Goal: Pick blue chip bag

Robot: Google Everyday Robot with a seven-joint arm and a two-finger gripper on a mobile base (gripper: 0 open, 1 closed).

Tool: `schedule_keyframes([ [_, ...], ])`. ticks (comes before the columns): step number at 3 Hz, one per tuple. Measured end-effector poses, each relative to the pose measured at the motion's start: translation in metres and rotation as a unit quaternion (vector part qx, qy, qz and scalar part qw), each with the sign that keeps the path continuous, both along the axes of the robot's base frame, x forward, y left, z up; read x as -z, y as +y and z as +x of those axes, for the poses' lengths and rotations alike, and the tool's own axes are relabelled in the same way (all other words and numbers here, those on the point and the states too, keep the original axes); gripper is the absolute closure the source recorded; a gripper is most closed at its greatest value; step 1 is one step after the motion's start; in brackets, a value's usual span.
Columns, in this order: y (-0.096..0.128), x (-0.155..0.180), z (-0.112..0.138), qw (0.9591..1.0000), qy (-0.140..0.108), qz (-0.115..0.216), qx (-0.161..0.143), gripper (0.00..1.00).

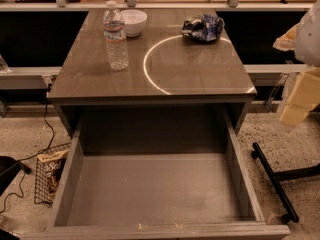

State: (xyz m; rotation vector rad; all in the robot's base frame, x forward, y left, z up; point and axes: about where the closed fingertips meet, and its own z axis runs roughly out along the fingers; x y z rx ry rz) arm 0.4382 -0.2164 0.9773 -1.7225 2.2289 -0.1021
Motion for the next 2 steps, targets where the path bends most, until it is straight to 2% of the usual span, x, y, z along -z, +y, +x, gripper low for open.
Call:
schedule_keyframes([
  [1,0.000,0.000,0.001,1.0000,-0.003,0.003,0.001,0.00],
  [2,-0.001,-0.001,0.023,0.9977,-0.049,0.044,0.017,0.00],
])
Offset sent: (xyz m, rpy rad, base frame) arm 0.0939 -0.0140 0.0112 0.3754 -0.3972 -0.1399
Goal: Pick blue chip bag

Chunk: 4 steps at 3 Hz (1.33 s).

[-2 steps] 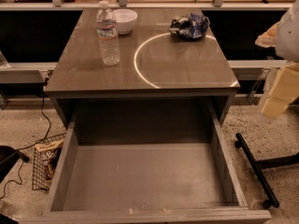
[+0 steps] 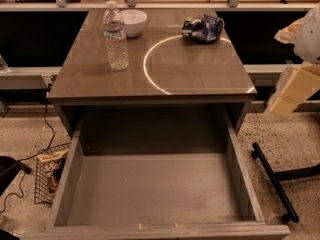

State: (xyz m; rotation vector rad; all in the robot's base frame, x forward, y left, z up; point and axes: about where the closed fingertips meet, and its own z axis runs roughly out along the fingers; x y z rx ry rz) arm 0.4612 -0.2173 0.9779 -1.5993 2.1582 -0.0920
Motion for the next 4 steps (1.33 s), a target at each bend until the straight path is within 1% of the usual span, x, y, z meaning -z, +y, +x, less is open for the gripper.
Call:
schedule_keyframes([
  [1,-0.024,0.004,0.040,0.9914,-0.051,0.106,0.056,0.00],
  [2,-0.025,0.005,0.094,0.9652,-0.103,0.226,0.081,0.00],
  [3,-0.023,-0.009,0.158,0.9313,-0.179,0.294,0.118,0.00],
  [4,-0.036,-0.027,0.207,0.9080,-0.245,0.307,0.145,0.00],
])
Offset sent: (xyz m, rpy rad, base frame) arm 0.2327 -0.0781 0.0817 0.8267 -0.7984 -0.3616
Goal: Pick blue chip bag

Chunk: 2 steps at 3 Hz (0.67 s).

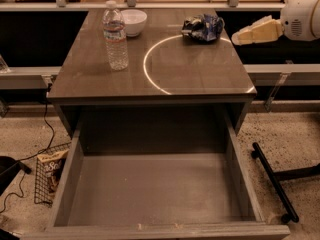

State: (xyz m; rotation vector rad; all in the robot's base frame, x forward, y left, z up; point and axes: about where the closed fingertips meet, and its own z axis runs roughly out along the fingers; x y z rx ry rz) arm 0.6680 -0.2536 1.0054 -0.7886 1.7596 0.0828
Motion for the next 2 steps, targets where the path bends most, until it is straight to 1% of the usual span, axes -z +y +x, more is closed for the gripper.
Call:
schedule_keyframes([
  [1,0.000,0.001,0.001,1.0000,-0.001,0.002,0.000,0.00],
  [2,0.008,0.011,0.029,0.9990,-0.020,0.040,-0.003,0.00],
])
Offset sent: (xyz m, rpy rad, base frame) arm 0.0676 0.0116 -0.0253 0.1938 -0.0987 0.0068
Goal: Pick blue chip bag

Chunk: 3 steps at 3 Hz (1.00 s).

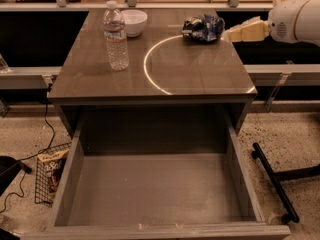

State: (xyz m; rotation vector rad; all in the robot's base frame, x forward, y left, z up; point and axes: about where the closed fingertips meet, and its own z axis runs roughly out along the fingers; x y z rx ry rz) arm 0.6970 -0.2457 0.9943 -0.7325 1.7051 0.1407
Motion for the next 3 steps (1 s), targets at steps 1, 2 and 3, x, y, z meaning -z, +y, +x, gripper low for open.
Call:
schedule_keyframes([
  [1,0.023,0.012,0.050,0.9984,-0.022,0.046,-0.023,0.00],
  [2,0.036,0.014,0.093,0.9963,-0.038,0.071,-0.029,0.00],
  [3,0.045,0.025,0.128,0.9965,-0.030,0.075,-0.023,0.00],
])
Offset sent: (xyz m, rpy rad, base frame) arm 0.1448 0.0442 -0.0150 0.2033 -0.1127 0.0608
